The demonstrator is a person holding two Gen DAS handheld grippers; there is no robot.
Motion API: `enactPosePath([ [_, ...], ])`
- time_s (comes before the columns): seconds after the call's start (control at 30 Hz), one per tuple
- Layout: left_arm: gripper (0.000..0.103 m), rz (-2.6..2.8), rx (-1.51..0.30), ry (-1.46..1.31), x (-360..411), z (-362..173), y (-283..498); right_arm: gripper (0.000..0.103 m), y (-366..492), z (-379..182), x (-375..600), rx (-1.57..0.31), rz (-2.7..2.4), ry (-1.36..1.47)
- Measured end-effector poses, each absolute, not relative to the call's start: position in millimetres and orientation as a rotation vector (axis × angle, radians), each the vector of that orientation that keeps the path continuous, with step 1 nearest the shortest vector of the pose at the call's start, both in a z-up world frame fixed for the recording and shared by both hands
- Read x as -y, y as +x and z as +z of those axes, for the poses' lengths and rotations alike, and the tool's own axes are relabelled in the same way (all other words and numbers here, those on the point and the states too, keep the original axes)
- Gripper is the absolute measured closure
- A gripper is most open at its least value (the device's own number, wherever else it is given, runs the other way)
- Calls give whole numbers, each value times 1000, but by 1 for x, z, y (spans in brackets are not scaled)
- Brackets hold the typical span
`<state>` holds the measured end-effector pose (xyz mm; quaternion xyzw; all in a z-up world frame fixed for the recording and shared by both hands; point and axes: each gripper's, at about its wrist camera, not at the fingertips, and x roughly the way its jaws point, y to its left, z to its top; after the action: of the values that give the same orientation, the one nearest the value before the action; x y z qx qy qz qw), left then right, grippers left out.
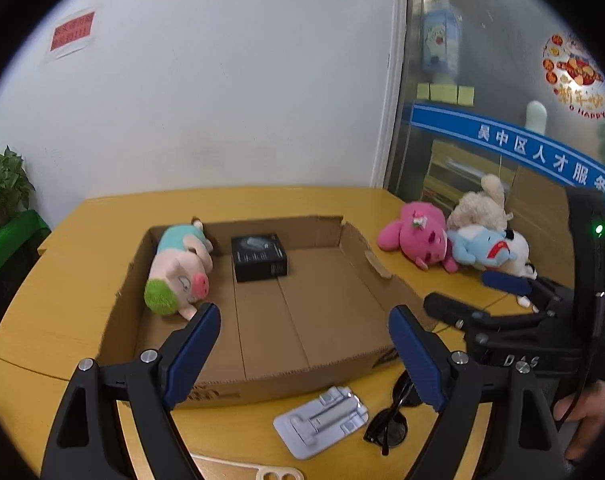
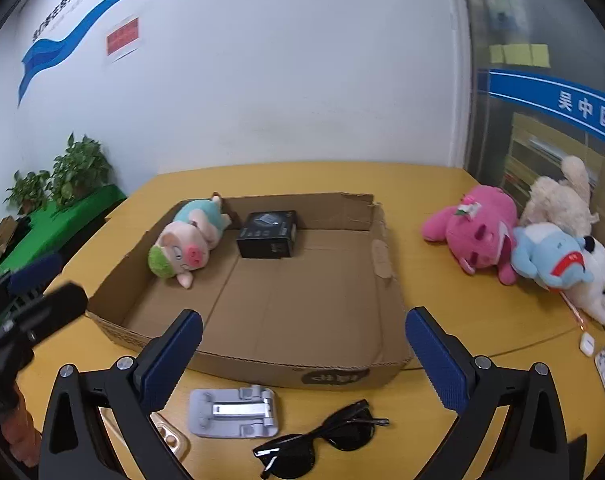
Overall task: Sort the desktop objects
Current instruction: 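Move the right gripper to the black sunglasses and grasp them by the bridge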
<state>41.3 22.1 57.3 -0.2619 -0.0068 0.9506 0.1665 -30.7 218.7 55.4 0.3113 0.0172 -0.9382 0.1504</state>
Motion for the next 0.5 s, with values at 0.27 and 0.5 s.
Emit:
enactPosePath([
  [0.27,17,2641,3,-826,-45,23,47,0,-31,32,-235,-89,-2676,958],
  [0.5,18,2460,-10,-1025,-62,-27,48,0,-38,-50,-284,140,-2512,1271],
])
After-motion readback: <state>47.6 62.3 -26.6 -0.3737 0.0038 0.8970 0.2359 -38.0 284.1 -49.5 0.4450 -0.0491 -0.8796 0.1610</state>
